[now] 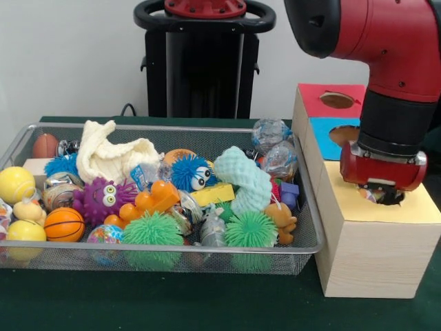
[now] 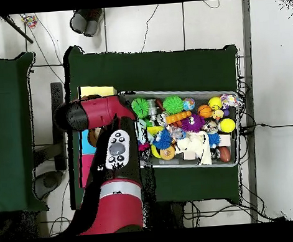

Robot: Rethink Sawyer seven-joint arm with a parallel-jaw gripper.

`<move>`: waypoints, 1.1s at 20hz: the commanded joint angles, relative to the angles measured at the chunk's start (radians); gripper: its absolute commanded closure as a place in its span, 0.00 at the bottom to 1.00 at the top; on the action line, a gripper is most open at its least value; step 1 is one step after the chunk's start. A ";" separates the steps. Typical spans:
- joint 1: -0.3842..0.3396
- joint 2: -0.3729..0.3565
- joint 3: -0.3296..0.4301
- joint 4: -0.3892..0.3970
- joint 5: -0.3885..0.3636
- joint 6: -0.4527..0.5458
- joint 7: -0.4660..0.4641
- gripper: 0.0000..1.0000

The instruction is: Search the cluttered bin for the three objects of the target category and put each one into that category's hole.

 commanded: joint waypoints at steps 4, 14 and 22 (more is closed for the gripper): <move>-0.059 -0.037 0.164 0.030 -0.046 0.192 -0.109 0.00; -0.063 -0.103 0.176 0.057 -0.066 0.241 -0.087 0.00; -0.078 -0.082 0.198 0.034 -0.086 0.242 -0.092 0.00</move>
